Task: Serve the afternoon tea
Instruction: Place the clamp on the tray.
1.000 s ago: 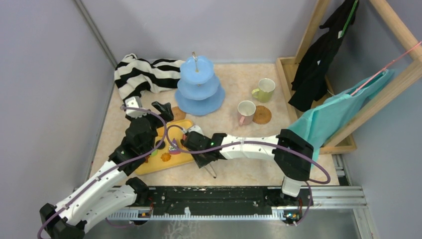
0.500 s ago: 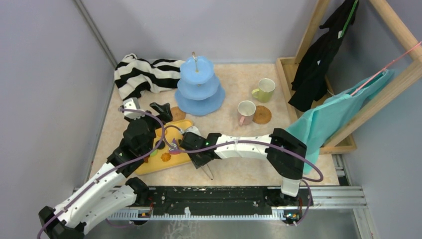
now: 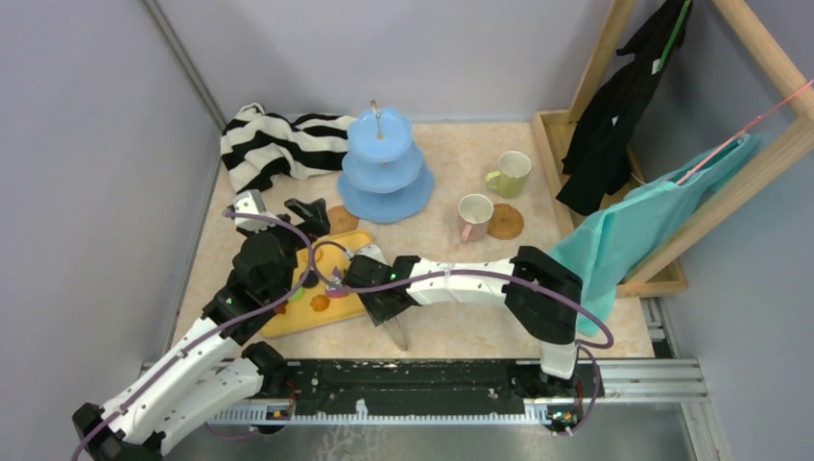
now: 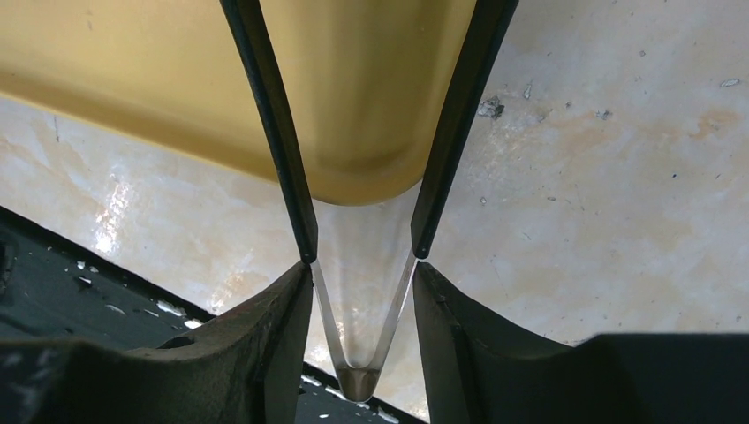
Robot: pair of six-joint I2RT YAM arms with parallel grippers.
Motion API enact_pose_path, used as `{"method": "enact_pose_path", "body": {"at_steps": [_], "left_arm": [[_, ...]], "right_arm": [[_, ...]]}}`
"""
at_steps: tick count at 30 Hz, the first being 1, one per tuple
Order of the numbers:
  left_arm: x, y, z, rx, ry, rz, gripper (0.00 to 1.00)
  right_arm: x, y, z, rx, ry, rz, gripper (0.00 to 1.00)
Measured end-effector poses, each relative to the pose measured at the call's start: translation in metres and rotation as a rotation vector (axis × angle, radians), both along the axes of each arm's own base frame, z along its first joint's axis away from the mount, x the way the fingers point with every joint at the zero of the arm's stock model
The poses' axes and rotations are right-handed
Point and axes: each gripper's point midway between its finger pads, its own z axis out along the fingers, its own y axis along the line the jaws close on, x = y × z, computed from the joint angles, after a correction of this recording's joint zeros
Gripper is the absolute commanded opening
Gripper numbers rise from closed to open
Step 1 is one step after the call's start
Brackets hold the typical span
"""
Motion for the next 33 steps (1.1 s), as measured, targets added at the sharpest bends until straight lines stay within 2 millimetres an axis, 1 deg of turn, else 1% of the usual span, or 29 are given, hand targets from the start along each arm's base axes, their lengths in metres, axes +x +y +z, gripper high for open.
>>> {"method": "enact_pose_path", "body": {"at_steps": [4, 5, 8, 10, 14, 17, 21, 27, 29, 31, 33], "left_arm": [[-0.001, 0.001, 0.003, -0.010, -0.007, 0.000, 0.98], [-0.002, 0.001, 0.003, -0.011, -0.008, 0.000, 0.98], [-0.002, 0.001, 0.002, -0.014, -0.007, 0.000, 0.98], [-0.002, 0.001, 0.002, -0.015, -0.006, 0.000, 0.98], [-0.001, 0.001, 0.002, -0.014, -0.004, 0.000, 0.98], [-0.001, 0.000, 0.001, -0.011, -0.001, 0.001, 0.98], [-0.001, 0.001, -0.001, -0.008, 0.003, 0.002, 0.98], [-0.003, 0.004, -0.004, -0.011, -0.002, 0.008, 0.98], [-0.005, 0.006, -0.006, -0.013, -0.005, 0.013, 0.98], [-0.006, 0.008, -0.007, -0.013, -0.007, 0.020, 0.98], [-0.006, 0.010, -0.007, -0.011, -0.008, 0.027, 0.98]], "right_arm": [[-0.002, 0.001, 0.000, 0.001, 0.003, -0.002, 0.47], [-0.002, 0.002, 0.000, 0.001, 0.003, -0.001, 0.50], [-0.004, 0.003, 0.000, 0.006, 0.001, 0.004, 0.66], [-0.006, 0.005, 0.000, 0.005, -0.009, 0.017, 0.72], [-0.013, 0.004, -0.005, -0.013, -0.041, 0.051, 0.72], [-0.018, 0.001, -0.013, -0.030, -0.065, 0.071, 0.72], [-0.021, -0.015, -0.027, -0.039, -0.093, 0.068, 0.72], [-0.018, -0.037, -0.017, 0.045, -0.192, 0.064, 0.72], [-0.015, -0.039, -0.013, 0.080, -0.231, 0.064, 0.72], [-0.011, -0.035, -0.011, 0.116, -0.272, 0.069, 0.72], [-0.011, -0.032, -0.011, 0.124, -0.286, 0.079, 0.76]]}}
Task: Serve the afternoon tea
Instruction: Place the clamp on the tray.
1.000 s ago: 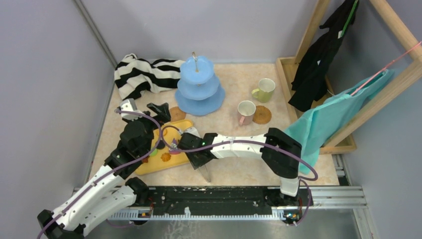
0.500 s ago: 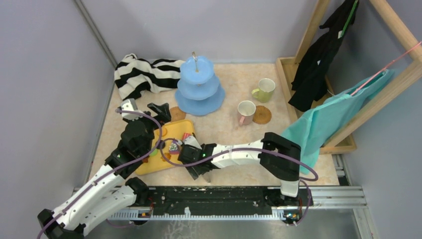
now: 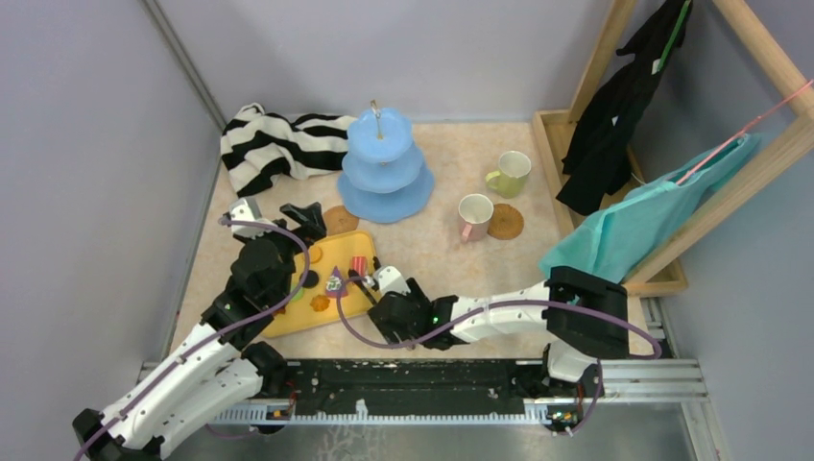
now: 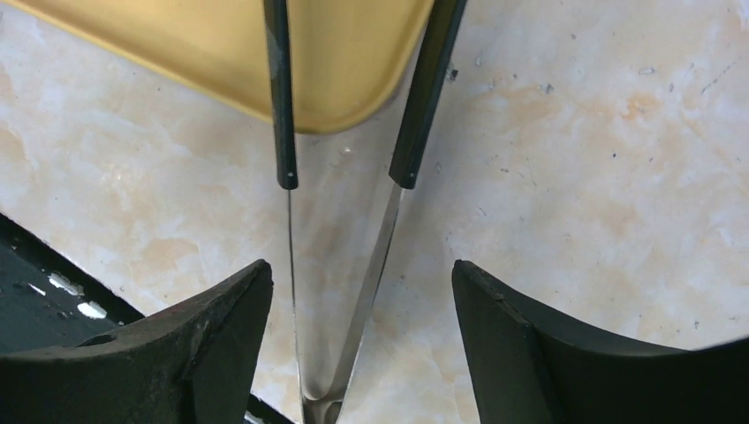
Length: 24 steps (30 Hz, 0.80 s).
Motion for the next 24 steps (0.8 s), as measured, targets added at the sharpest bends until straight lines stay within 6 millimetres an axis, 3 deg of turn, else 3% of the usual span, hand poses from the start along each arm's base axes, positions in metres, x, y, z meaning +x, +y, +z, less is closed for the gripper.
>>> {"method": "enact_pose_path", "body": {"at_steps": [10, 12, 14, 17, 20, 24], "left_arm": [[0.002, 0.004, -0.006, 0.040, 0.019, 0.025, 0.99], [0.003, 0.004, -0.007, 0.052, 0.024, 0.028, 0.99], [0.004, 0.004, -0.004, 0.059, 0.021, 0.031, 0.99], [0.004, 0.006, -0.001, 0.071, 0.016, 0.037, 0.99], [0.005, 0.007, 0.001, 0.083, 0.015, 0.045, 0.99], [0.005, 0.008, 0.002, 0.092, 0.014, 0.045, 0.99]], "right_arm": [[-0.010, 0.012, 0.022, -0.001, -0.180, 0.102, 0.77], [-0.011, 0.012, 0.039, 0.012, -0.235, 0.106, 0.73], [-0.007, 0.015, 0.069, 0.070, -0.306, 0.074, 0.85], [0.006, 0.016, 0.112, 0.192, -0.401, -0.023, 0.89], [0.017, 0.019, 0.148, 0.303, -0.478, -0.096, 0.99], [0.021, 0.020, 0.155, 0.338, -0.511, -0.113, 0.86]]}}
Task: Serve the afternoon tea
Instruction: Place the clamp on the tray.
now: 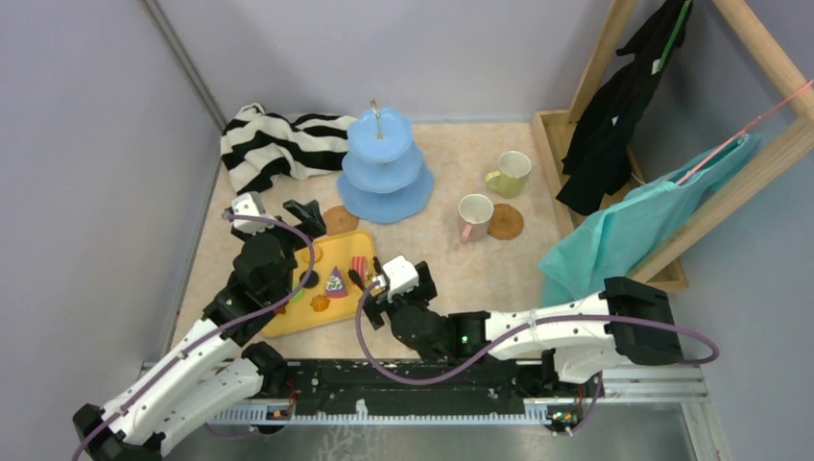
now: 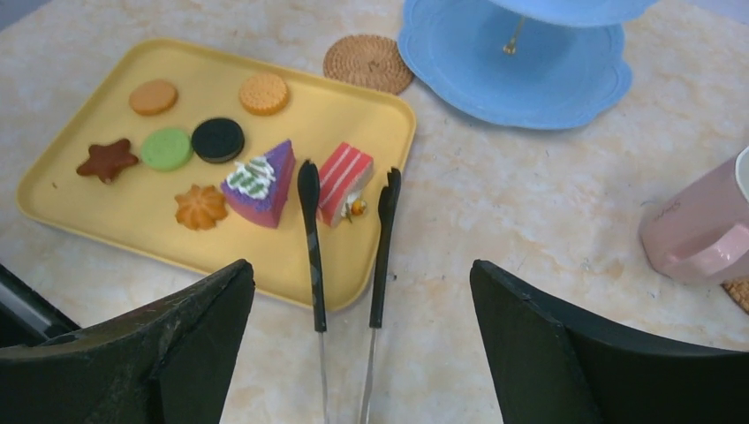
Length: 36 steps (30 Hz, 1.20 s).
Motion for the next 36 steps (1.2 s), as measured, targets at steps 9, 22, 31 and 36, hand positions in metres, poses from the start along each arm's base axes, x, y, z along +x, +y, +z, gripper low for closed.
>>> {"method": "enact_pose_path", "body": {"at_steps": [9, 22, 31, 36], "left_arm": [[-0.002, -0.002, 0.002, -0.004, -0.006, -0.020, 0.99], [-0.002, -0.006, 0.004, -0.009, -0.009, -0.047, 0.99], [-0.002, -0.007, 0.004, -0.010, -0.009, -0.047, 0.99], [-0.002, -0.007, 0.003, -0.013, -0.009, -0.046, 0.99]], "right_arm": [[-0.012, -0.034, -0.066, -0.070, 0.058, 0.063, 0.84], [-0.036, -0.030, -0.097, 0.030, 0.184, 0.219, 0.83], [-0.029, -0.025, -0.117, 0.046, 0.246, 0.237, 0.78], [-0.028, -0.021, -0.133, 0.032, 0.279, 0.251, 0.76]]}}
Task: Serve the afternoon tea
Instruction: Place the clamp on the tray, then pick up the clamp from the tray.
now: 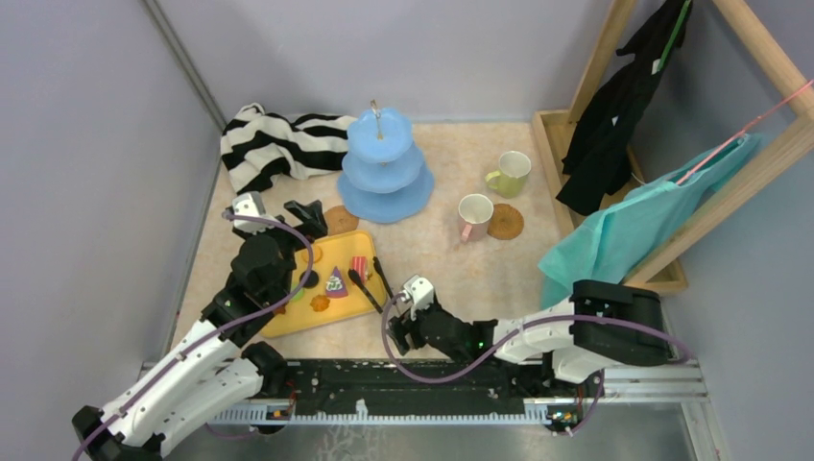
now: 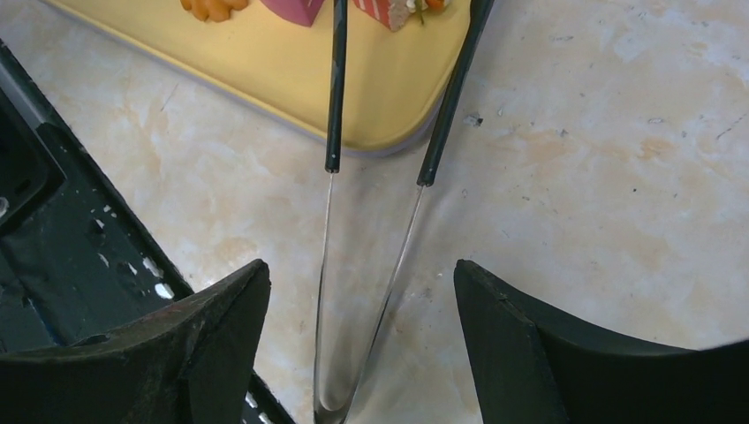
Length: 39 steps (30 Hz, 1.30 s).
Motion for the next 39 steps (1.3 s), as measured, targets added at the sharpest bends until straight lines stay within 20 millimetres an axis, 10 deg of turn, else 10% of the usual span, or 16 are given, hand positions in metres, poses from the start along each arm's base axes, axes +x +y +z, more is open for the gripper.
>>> {"method": "enact_pose_path", "body": {"at_steps": [21, 39], "left_arm": [[0.008, -0.007, -0.015, -0.006, 0.014, 0.001, 0.99], [0.011, -0.009, -0.015, -0.019, -0.003, 0.005, 0.99]], "right_arm": [[0.001, 0.010, -0.030, -0.024, 0.079, 0.048, 0.46], [0.008, 0.032, -0.029, -0.046, 0.046, 0.068, 0.55]]}}
